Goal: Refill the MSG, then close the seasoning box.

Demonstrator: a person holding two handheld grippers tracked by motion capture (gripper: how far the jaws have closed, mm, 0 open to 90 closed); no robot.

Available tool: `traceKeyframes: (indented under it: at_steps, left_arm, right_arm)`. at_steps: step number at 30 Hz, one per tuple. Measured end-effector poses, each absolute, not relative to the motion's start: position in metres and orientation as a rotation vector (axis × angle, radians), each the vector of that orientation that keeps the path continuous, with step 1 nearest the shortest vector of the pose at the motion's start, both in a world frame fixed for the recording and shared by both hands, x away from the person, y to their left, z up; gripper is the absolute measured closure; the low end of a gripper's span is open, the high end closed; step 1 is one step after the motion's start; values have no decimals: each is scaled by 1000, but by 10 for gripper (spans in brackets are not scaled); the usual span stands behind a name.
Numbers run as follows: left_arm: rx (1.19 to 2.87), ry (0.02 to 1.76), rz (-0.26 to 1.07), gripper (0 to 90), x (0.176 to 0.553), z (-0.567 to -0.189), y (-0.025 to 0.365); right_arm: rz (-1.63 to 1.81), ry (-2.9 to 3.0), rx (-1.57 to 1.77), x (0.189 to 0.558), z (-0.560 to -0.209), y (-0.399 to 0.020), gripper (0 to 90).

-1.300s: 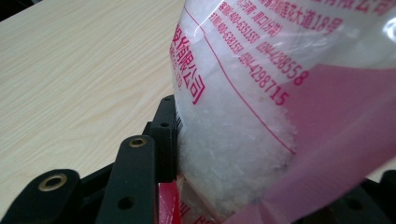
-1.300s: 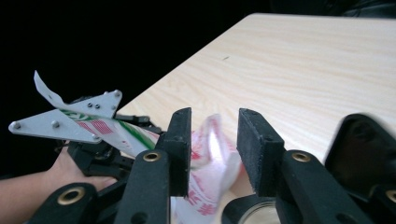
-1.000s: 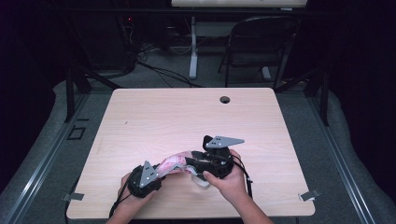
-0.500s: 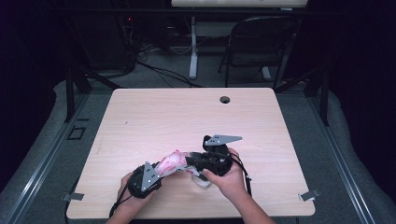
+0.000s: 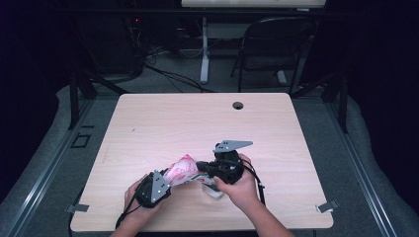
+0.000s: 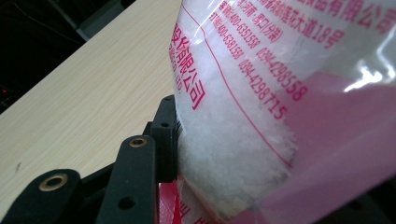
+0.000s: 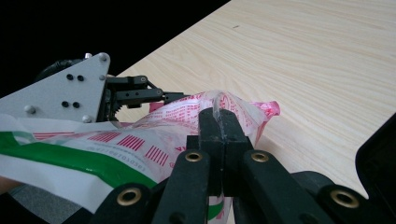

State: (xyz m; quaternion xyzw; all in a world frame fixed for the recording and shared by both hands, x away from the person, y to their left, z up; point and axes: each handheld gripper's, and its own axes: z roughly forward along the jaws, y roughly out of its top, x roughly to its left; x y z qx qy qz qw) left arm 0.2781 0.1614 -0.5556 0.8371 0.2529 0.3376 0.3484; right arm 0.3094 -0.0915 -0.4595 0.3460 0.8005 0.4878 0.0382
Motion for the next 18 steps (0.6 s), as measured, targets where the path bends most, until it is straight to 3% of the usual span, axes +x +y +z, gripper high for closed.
traceKeyframes:
  at_steps: [18]
  left_arm:
    - [2212, 602, 1048, 605, 287, -543, 149]
  right_arm:
    - [1494, 2436, 1028, 311, -449, -93, 900]
